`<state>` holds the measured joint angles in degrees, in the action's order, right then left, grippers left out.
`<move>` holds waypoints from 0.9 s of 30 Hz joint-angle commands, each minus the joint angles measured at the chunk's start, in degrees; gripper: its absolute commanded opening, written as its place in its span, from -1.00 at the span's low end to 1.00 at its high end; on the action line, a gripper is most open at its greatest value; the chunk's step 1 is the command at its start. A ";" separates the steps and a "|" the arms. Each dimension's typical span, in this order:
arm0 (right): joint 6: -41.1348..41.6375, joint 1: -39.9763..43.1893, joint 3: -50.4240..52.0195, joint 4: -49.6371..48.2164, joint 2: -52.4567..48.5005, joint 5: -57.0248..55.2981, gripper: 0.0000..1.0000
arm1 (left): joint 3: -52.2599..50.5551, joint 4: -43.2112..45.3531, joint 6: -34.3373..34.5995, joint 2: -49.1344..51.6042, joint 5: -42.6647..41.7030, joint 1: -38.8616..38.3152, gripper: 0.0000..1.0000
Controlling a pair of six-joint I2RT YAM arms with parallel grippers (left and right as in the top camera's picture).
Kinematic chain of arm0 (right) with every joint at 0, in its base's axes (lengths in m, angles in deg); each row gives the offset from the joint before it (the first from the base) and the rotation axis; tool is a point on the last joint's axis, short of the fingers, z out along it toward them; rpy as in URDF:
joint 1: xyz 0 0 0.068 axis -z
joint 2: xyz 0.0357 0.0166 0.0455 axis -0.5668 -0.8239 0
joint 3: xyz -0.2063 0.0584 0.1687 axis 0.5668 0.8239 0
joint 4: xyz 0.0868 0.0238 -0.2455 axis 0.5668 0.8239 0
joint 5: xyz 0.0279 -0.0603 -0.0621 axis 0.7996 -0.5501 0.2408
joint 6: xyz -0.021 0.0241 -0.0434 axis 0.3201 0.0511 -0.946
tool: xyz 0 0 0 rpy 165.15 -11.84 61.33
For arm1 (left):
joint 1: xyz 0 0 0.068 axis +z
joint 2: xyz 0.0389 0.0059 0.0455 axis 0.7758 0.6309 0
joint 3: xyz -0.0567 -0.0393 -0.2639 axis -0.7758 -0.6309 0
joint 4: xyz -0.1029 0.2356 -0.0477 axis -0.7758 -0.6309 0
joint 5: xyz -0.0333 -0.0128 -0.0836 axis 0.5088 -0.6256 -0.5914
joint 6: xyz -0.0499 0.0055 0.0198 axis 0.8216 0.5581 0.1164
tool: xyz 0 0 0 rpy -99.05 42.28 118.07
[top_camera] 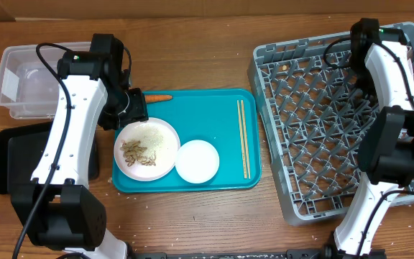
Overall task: Sort waste into correct bins and load items into the dishwasher
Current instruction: 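Lift the pink bowl with the right gripper and carry it over the rack, then lower the pink bowl into the rack's upper right corner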
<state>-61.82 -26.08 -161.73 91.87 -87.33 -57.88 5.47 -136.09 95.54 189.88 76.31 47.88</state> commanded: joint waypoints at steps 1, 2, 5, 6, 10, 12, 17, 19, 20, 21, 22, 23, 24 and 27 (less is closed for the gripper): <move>0.31 0.04 0.00 0.76 -0.39 4.68 -0.38 | 0.85 0.35 0.39 -1.40 -0.63 -0.44 0.18; 0.33 -0.07 0.00 0.96 -0.17 5.01 -0.35 | 0.85 0.42 0.39 -1.40 -0.63 -0.44 0.18; 0.24 -0.55 -0.09 0.17 1.84 7.15 -0.19 | 0.85 0.42 0.39 -1.40 -0.63 -0.44 0.17; -0.22 -0.66 -0.09 -0.24 2.49 8.17 -0.19 | 0.85 0.42 0.39 -1.40 -0.63 -0.44 0.17; -2.43 -1.36 -0.15 -1.05 6.10 12.44 -0.19 | 0.85 0.37 0.39 -1.40 -0.63 -0.44 0.17; -3.17 -2.05 -0.20 -1.09 9.18 14.27 -0.18 | 0.85 0.42 0.37 -1.40 -0.63 -0.44 0.18; -3.17 -2.67 -0.55 -1.33 16.39 19.39 -0.05 | 0.85 0.39 0.37 -1.40 -0.63 -0.44 0.17; -3.17 -2.64 -0.55 -2.05 18.91 21.07 0.19 | 0.85 0.35 0.37 -1.40 -0.63 -0.44 0.18; -3.17 -2.62 -0.55 -2.67 20.17 21.75 0.28 | 0.85 0.33 0.37 -1.40 -0.63 -0.44 0.17; -3.17 -2.60 -0.55 -3.23 21.16 21.84 0.29 | 0.85 0.28 0.37 -1.40 -0.63 -0.44 0.17; -3.19 -2.58 -0.55 -3.74 21.92 21.70 0.28 | 0.85 0.31 0.37 -1.40 -0.63 -0.44 0.18; -3.58 -2.58 -0.55 -4.17 22.47 21.46 0.24 | 0.85 0.31 0.37 -1.40 -0.63 -0.44 0.18; -4.37 -2.58 -0.55 -4.48 22.62 21.49 0.18 | 0.85 0.33 0.37 -1.40 -0.63 -0.44 0.18; -6.99 -2.03 -0.50 -6.03 22.36 21.53 0.04 | 0.85 0.26 0.37 -1.40 -0.63 -0.44 0.18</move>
<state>-66.15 -28.70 -161.75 87.04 -64.75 -37.32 5.47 -135.87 95.54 189.88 76.31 47.88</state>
